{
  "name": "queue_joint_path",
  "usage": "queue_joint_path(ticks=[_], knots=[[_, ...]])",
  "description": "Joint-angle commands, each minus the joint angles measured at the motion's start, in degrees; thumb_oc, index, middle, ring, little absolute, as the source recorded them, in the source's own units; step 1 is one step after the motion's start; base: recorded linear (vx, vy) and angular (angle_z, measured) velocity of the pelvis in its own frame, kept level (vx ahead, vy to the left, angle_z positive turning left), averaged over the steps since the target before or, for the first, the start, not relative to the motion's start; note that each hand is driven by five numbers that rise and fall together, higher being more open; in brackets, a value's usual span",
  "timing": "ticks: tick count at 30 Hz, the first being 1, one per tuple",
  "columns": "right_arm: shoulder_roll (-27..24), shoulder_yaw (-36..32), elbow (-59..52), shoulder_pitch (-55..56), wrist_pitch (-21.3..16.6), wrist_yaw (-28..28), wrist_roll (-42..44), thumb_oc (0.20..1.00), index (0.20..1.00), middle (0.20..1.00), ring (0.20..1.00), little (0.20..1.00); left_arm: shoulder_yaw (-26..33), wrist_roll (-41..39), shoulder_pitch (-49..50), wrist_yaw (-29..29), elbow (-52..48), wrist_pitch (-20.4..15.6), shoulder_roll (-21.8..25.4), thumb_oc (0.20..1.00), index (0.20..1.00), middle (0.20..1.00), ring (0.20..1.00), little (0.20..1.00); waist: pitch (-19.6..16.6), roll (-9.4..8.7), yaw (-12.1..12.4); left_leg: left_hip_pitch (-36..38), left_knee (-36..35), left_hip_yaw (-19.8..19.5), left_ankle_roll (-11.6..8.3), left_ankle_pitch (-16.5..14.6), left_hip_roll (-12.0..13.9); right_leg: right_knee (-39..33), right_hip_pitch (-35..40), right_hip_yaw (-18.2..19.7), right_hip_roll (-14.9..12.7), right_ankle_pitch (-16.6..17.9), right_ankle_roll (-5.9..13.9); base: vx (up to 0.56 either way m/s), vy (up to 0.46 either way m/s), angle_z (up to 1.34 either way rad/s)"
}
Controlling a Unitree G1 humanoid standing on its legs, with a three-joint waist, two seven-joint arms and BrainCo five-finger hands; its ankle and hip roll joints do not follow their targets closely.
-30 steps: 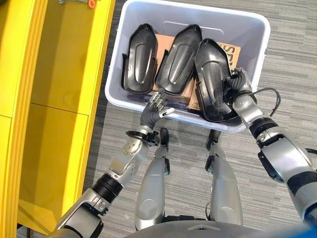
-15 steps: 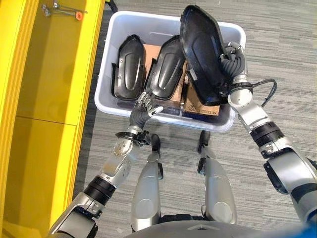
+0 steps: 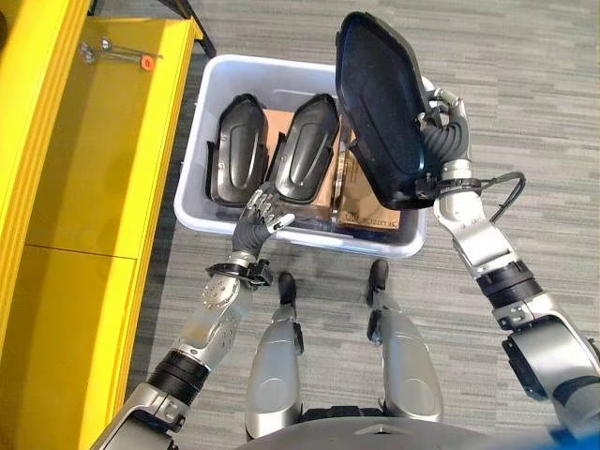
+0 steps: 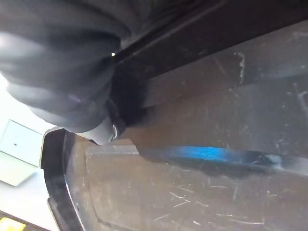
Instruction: Move parts from the plastic box to the shelf.
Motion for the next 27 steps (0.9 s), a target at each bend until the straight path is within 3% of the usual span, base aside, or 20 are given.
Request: queue_joint_path(ticks=[1, 7, 15, 19, 21, 22, 25, 27], knots=[[1.71, -0.13, -3.69, -0.30, -7.51, 2.90, 3.93, 0.200, 0.200, 0.200, 0.200, 0.200, 0.92, 1.81, 3.92, -2.18, -4.09, -1.91, 2.01, 1.000, 1.000, 1.000, 1.000, 1.000, -7.59, -0.96, 1.21, 0.12, 1.37, -2.36, -0.24, -0.93, 2.25, 4.49, 3.68, 3.35, -2.83, -5.11, 5.81, 0.08, -0.048, -0.07], [4.29, 3.94, -5.75, 0.85, -9.40, 9.66, 12.87, 0.200, 0.200, 0.200, 0.200, 0.200, 4.33, 1.96, 8.34, -2.93, -3.24, -1.45, 1.13, 1.000, 1.000, 1.000, 1.000, 1.000, -11.08, -0.18, 2.04, 5.72, -0.30, -2.48, -0.73, -0.78, 3.50, 7.08, 7.89, 2.19, -2.17, -8.61, 5.02, 0.07, -0.042, 0.00], [5.18, 5.16, -6.21, 1.20, -8.82, 11.17, 12.10, 0.200, 0.200, 0.200, 0.200, 0.200, 7.38, 2.52, 13.25, -3.07, -3.18, -0.57, 0.34, 1.000, 1.000, 1.000, 1.000, 1.000, -13.05, 0.47, 3.21, 8.99, -1.27, -3.82, -1.49, 0.59, 6.23, 12.20, 10.41, -0.66, 0.10, -13.76, 3.03, 0.03, -0.108, 0.12], [6.04, 6.60, -3.53, -0.46, -8.91, 11.02, 11.15, 0.200, 0.200, 0.200, 0.200, 0.200, 7.55, 2.34, 14.53, -3.26, -2.87, -0.48, 0.01, 1.000, 1.000, 1.000, 1.000, 1.000, -13.49, 0.80, 4.69, 8.46, -2.49, -6.03, -2.73, 4.11, 8.37, 12.90, 11.65, -3.54, 2.28, -16.13, 1.29, -0.04, -0.185, 0.22], [6.44, 7.19, -1.98, -1.00, -9.30, 11.02, 11.71, 0.200, 0.200, 0.200, 0.200, 0.200, 7.15, 2.26, 14.82, -3.48, -2.02, -0.01, -0.47, 1.000, 1.000, 1.000, 1.000, 1.000, -13.77, 1.31, 5.70, 7.78, -4.93, -8.00, -3.67, 8.64, 8.80, 12.02, 12.71, -6.33, 2.92, -16.71, 0.10, -0.08, -0.141, 0.56], [6.11, 7.04, -2.13, -0.77, -9.34, 10.95, 11.79, 0.200, 0.200, 0.200, 0.200, 0.200, 6.55, 2.44, 14.49, -3.63, -1.42, 0.21, -0.76, 1.000, 1.000, 1.000, 1.000, 1.000, -13.70, 1.25, 5.72, 6.99, -4.80, -7.14, -3.56, 9.75, 8.66, 11.79, 13.05, -7.59, 2.36, -16.97, -0.23, -0.11, -0.058, 0.66], [4.82, 6.74, -2.30, -0.20, -8.86, 10.23, 10.98, 0.200, 0.200, 0.200, 0.200, 0.200, 5.31, 2.81, 12.64, -3.88, -0.17, 0.41, -1.70, 1.000, 1.000, 1.000, 1.000, 1.000, -13.69, 0.71, 4.25, 5.73, -3.15, 1.11, -2.20, 9.58, 9.79, 9.95, 14.16, -11.70, -0.01, -16.59, -0.87, -0.08, 0.016, 1.12], [4.01, 5.86, -2.35, 0.85, -7.99, 9.34, 9.98, 0.200, 0.200, 0.200, 0.200, 0.200, 4.40, 2.21, 10.92, -3.68, 0.28, 0.50, -3.03, 1.000, 1.000, 1.000, 1.000, 1.000, -13.91, 1.04, 3.52, 8.38, -2.18, 3.29, -3.26, 8.33, 11.93, 10.28, 15.68, -13.70, -2.81, -16.00, 0.60, 0.01, 0.161, 1.73]])
